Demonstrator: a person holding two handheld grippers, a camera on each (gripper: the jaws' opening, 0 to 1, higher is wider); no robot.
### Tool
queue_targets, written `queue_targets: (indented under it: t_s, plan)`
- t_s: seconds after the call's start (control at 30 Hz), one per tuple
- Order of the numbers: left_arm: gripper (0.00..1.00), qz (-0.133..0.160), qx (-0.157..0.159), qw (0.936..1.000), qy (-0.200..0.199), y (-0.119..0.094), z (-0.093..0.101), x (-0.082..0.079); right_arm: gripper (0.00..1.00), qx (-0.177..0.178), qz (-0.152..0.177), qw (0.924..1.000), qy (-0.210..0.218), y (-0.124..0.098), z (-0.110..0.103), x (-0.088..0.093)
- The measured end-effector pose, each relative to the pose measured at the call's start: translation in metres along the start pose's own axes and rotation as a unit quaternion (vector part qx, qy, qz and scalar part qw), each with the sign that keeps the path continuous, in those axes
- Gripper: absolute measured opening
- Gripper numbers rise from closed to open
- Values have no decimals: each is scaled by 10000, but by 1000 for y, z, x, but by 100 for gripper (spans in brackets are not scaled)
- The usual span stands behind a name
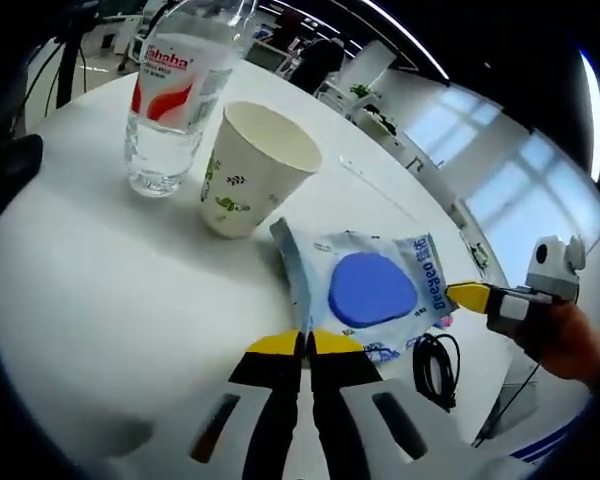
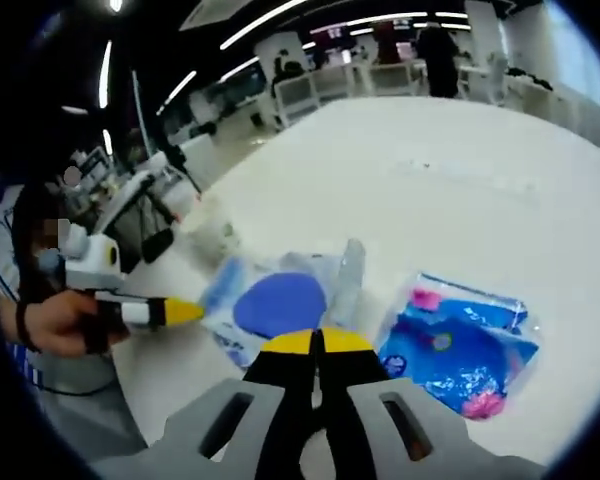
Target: Arrange the tabletop items into an orderly group along one side of the table until the central work area is clear of visible clutter.
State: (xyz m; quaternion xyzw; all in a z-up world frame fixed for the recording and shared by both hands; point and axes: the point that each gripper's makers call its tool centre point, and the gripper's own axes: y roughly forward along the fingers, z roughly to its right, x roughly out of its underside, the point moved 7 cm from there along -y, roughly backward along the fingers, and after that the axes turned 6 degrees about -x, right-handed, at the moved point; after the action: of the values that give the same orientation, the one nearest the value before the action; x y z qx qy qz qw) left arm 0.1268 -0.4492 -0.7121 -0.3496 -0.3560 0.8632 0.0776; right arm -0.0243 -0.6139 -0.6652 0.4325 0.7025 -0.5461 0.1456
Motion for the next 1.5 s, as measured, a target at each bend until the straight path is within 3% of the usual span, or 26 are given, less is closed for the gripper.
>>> queue_targets:
  t_s: [0.33,0.9,1.5]
  plan:
    - [0,98,-46,9998,-171,9,2,-15,0,138,-60,9992,382,-5,20,17]
    - [2,349,-146,9960,-809,19,-9,-35,0,194,-41,9990,403,12,31,2]
    - [3,424,-79,9951,-890,25,-10,-43,0,199,-20,9993,331,14,42,-2]
